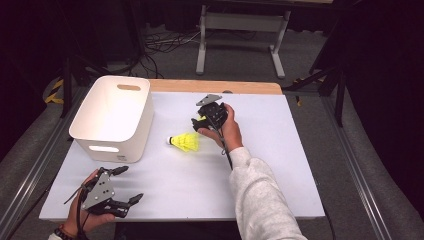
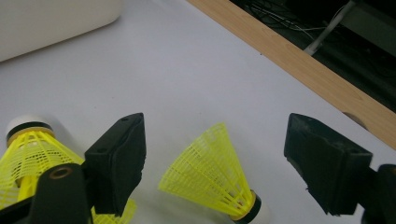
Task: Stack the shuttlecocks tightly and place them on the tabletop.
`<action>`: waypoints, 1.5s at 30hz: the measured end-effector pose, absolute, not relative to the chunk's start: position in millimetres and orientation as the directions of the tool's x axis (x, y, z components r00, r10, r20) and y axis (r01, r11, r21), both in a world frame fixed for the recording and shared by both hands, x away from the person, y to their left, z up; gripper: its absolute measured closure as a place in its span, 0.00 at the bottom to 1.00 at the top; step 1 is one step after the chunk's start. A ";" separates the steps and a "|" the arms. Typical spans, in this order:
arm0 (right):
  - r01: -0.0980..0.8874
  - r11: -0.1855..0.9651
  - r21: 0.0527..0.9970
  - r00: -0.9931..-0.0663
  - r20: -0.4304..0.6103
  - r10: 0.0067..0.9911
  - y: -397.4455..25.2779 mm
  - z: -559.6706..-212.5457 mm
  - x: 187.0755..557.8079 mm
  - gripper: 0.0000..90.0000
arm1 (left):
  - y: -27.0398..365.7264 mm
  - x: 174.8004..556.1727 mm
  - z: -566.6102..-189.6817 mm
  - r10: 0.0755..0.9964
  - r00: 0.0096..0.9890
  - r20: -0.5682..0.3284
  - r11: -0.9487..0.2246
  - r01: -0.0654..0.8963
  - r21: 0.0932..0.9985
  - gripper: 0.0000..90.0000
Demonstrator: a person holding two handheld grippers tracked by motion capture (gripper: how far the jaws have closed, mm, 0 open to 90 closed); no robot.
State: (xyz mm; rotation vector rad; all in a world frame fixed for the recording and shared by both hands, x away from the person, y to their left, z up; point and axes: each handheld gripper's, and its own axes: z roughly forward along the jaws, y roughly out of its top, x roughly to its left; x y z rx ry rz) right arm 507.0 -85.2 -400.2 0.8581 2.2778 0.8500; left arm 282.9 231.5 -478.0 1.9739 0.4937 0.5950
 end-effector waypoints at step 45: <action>0.343 0.647 0.681 -0.560 -0.404 0.723 -98.7 -398.4 515.0 1.00 | 231.4 280.0 -480.1 0.580 0.789 0.201 -0.449 0.104 0.887 0.10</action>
